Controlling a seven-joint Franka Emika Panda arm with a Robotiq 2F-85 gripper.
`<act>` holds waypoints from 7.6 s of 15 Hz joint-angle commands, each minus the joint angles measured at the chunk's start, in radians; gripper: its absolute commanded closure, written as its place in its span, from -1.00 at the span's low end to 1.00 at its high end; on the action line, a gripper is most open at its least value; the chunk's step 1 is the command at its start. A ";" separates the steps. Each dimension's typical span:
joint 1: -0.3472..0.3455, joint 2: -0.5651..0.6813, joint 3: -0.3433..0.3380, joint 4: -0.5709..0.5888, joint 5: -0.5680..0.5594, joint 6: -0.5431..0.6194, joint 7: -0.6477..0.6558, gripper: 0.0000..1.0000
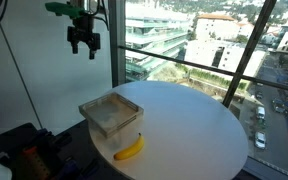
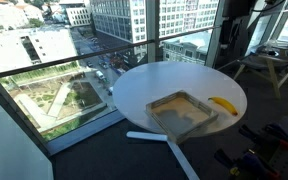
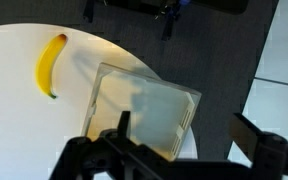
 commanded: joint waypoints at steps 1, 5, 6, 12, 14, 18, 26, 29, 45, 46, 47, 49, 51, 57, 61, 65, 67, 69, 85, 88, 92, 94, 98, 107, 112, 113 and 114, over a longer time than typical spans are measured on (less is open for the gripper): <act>-0.020 -0.013 0.011 -0.003 -0.037 0.030 0.020 -1.00; -0.038 -0.006 0.008 -0.004 -0.051 0.047 0.058 -1.00; -0.045 -0.005 0.007 -0.005 -0.050 0.053 0.075 -1.00; -0.086 0.007 0.002 -0.003 -0.042 0.070 0.188 -1.00; -0.100 0.011 0.001 -0.004 -0.046 0.087 0.220 -1.00; -0.125 0.020 -0.002 -0.007 -0.048 0.124 0.281 -1.00; -0.162 0.059 -0.017 -0.008 -0.058 0.184 0.319 -1.00; -0.168 0.072 -0.023 -0.011 -0.064 0.205 0.320 -1.00; -0.203 0.170 -0.087 -0.041 -0.061 0.318 0.288 -1.00; -0.205 0.177 -0.092 -0.043 -0.059 0.324 0.285 -1.00; -0.207 0.184 -0.097 -0.045 -0.057 0.331 0.282 -1.00; -0.209 0.198 -0.105 -0.051 -0.053 0.346 0.271 -1.00; -0.210 0.211 -0.111 -0.056 -0.050 0.364 0.262 -1.00; -0.207 0.266 -0.120 -0.057 -0.038 0.442 0.221 -1.00; -0.212 0.311 -0.127 -0.050 -0.040 0.492 0.200 -1.00; -0.221 0.354 -0.142 -0.042 -0.040 0.532 0.188 -1.00; -0.226 0.370 -0.149 -0.042 -0.044 0.549 0.184 -1.00; -0.231 0.384 -0.155 -0.044 -0.045 0.563 0.181 -1.00; -0.253 0.516 -0.175 -0.050 -0.047 0.618 0.167 -1.00; -0.258 0.540 -0.180 -0.055 -0.052 0.628 0.167 -1.00; -0.266 0.574 -0.192 -0.055 -0.061 0.642 0.169 -1.00; -0.270 0.587 -0.200 -0.053 -0.067 0.652 0.172 -1.00; -0.275 0.593 -0.215 -0.052 -0.080 0.674 0.173 -1.00; -0.267 0.598 -0.206 -0.054 -0.065 0.659 0.190 -1.00; -0.261 0.597 -0.205 -0.057 -0.071 0.689 0.200 -1.00; -0.259 0.598 -0.206 -0.059 -0.073 0.703 0.204 -1.00; -0.256 0.599 -0.207 -0.062 -0.077 0.718 0.208 -1.00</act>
